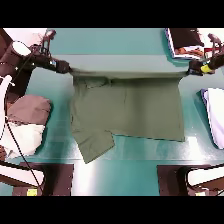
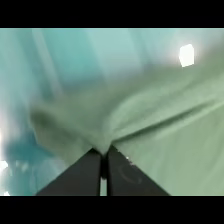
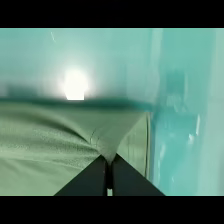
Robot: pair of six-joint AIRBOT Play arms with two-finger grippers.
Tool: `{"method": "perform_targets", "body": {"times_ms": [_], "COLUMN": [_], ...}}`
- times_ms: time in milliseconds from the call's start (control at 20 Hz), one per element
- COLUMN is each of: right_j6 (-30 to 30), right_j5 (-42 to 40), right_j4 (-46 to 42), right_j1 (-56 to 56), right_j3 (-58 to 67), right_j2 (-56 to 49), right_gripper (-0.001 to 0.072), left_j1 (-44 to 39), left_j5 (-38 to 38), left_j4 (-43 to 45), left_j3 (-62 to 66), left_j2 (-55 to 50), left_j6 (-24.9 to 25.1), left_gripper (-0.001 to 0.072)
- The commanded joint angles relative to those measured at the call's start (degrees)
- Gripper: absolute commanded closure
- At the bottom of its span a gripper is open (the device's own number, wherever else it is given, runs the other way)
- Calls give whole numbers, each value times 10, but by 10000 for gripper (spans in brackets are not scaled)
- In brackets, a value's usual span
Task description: Fold the shirts.
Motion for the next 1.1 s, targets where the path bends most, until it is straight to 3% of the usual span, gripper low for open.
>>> {"method": "perform_targets", "body": {"times_ms": [0,200,300,350,400,450,700,750,800,850,1050], "right_j6": [1,1,2,4,13,25,22,20,8,-8,-18], "right_j5": [-23,-63,-70,-64,-56,-41,29,29,29,30,31], "right_j4": [-37,-31,-31,-31,-31,-31,-33,-30,-30,-31,-30], "right_j1": [14,14,14,14,14,14,12,10,7,7,-14], "right_j3": [-104,-195,-221,-226,-227,-220,-217,-239,-261,-283,-336], "right_j2": [40,76,81,81,81,81,127,151,175,198,256], "right_gripper": [694,692,686,588,360,279,284,304,416,465,466], "left_j1": [-2,-2,-2,-2,-2,0,34,39,41,41,41], "left_j5": [-60,-59,-59,-58,-62,-71,-159,-156,-151,-154,-147], "left_j4": [30,30,31,32,36,46,82,82,81,81,43], "left_j3": [-47,-111,-115,-115,-115,-115,-137,-172,-214,-266,-477], "left_j2": [-1,-1,-1,-1,-1,-1,52,85,119,158,290], "left_j6": [3,-4,-41,-64,-80,-92,-113,-113,-113,-113,-124], "left_gripper": [672,670,662,385,73,46,44,44,44,44,44]}}
